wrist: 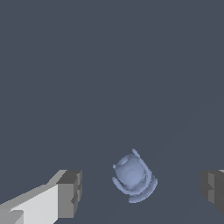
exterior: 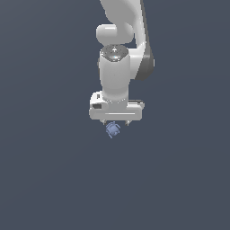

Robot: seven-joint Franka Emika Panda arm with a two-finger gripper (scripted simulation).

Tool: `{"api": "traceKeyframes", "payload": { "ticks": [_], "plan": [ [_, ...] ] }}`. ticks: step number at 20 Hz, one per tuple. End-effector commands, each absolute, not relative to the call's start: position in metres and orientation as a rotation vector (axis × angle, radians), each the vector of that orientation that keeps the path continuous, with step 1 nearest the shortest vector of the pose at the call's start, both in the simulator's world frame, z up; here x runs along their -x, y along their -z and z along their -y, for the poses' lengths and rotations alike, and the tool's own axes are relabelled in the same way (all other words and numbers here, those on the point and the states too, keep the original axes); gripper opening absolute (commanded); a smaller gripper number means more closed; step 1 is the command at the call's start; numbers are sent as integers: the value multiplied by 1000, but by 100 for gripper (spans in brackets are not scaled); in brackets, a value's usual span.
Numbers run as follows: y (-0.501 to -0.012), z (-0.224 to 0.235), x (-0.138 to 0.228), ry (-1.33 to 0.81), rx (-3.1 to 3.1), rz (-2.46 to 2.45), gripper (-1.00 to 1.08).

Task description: Pick up the object and move it to a goal position.

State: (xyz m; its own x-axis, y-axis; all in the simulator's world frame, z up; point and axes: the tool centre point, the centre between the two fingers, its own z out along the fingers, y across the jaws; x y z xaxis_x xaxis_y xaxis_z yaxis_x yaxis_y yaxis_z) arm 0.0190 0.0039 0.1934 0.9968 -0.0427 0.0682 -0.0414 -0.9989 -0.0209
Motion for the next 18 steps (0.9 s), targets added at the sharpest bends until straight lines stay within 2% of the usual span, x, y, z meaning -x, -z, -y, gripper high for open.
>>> {"api": "traceKeyframes", "payload": {
  "ticks": [1,10,18],
  "plan": [
    [-193,-4,-19,107,3120,-66,100],
    [-191,18,-11,70,3110,-109,100],
    [-188,18,-9,68,3113,-77,100]
  ]
}}
